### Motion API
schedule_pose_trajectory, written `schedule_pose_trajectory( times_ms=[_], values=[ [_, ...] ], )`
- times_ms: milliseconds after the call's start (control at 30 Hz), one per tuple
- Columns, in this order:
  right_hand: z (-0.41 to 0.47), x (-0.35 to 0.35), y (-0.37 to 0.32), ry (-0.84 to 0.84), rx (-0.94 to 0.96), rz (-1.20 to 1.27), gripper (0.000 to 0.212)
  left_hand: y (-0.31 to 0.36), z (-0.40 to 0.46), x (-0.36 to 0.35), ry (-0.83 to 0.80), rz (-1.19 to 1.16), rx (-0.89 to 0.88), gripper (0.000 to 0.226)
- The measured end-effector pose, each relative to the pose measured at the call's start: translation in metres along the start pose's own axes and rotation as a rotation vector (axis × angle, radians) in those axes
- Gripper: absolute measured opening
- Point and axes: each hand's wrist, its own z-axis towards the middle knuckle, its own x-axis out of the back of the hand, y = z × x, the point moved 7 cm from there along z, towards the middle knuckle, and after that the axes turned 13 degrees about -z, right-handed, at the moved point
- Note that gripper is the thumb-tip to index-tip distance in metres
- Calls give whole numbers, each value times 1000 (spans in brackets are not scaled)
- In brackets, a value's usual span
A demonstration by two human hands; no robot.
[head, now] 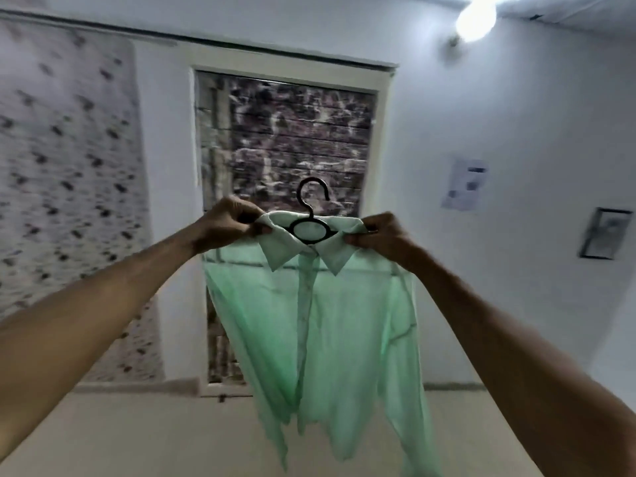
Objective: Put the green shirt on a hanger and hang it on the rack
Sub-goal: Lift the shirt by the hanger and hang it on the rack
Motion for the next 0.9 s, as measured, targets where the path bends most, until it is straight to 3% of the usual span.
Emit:
schedule_pose_trajectory(
  times_ms=[133, 300, 467, 533, 600, 900],
  values=[
    [56, -108, -80, -94, 125, 39, 23, -26, -66, 112, 120, 74, 105, 13],
    [109, -240, -200, -227, 298, 177, 14, -48, -156, 245, 308, 259, 185, 55],
    [150, -379, -333, -440, 500, 316, 13, -55, -253, 361, 504, 430, 321, 29],
    [161, -434, -395, -539, 611, 332, 12, -52, -291, 412, 590, 482, 381, 31],
    [161, -455, -430, -556, 649, 374, 10, -51, -316, 436, 600, 567, 459, 27],
    [127, -616, -681, -788, 938, 581, 6, 8, -494, 578, 995, 841, 654, 15]
  ],
)
